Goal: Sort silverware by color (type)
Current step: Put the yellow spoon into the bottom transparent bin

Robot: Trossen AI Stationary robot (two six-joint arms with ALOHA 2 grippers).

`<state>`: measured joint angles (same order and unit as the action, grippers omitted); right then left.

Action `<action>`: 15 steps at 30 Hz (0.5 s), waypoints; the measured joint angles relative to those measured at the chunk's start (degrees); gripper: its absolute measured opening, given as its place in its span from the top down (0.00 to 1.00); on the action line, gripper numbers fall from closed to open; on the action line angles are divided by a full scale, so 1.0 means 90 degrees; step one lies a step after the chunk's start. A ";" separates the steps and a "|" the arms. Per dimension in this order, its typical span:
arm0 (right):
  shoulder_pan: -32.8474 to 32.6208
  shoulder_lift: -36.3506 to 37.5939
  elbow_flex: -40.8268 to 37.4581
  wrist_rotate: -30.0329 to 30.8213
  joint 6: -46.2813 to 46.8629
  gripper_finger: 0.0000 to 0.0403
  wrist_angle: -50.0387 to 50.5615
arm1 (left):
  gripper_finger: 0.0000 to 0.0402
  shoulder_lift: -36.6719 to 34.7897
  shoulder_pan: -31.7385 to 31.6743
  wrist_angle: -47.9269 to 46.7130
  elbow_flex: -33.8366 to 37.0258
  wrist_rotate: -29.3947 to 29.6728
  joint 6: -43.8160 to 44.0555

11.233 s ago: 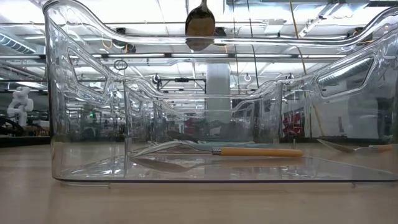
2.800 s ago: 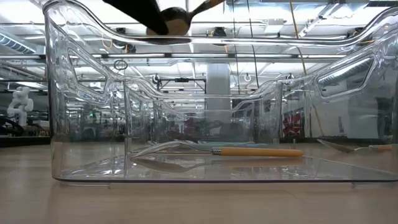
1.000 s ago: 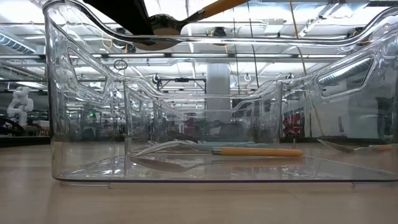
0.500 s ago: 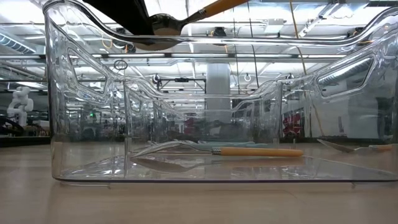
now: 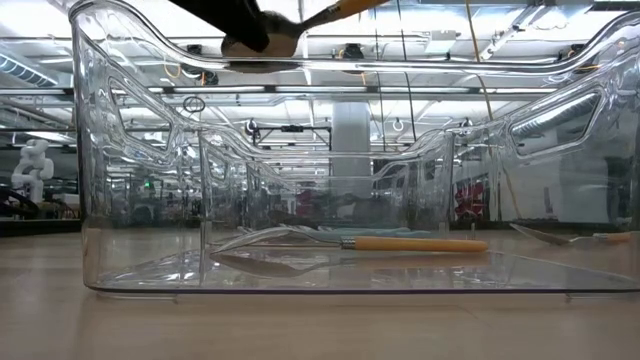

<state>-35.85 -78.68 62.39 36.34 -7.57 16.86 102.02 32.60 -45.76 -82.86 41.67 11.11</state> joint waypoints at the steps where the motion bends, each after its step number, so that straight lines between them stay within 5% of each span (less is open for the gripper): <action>1: -0.0056 0.0022 0.0000 -0.0010 -0.0038 0.94 0.0027 | 0.65 -0.0001 0.0054 -0.0002 -0.0003 0.0001 -0.0043; 15: -0.0363 -0.0070 0.0007 0.0002 -0.0832 0.94 0.0197 | 0.65 -0.0419 0.0643 -0.0097 -0.0006 -0.0008 -0.0196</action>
<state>-39.11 -79.31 62.46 36.36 -15.06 18.63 98.25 38.39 -46.63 -82.91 41.60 9.34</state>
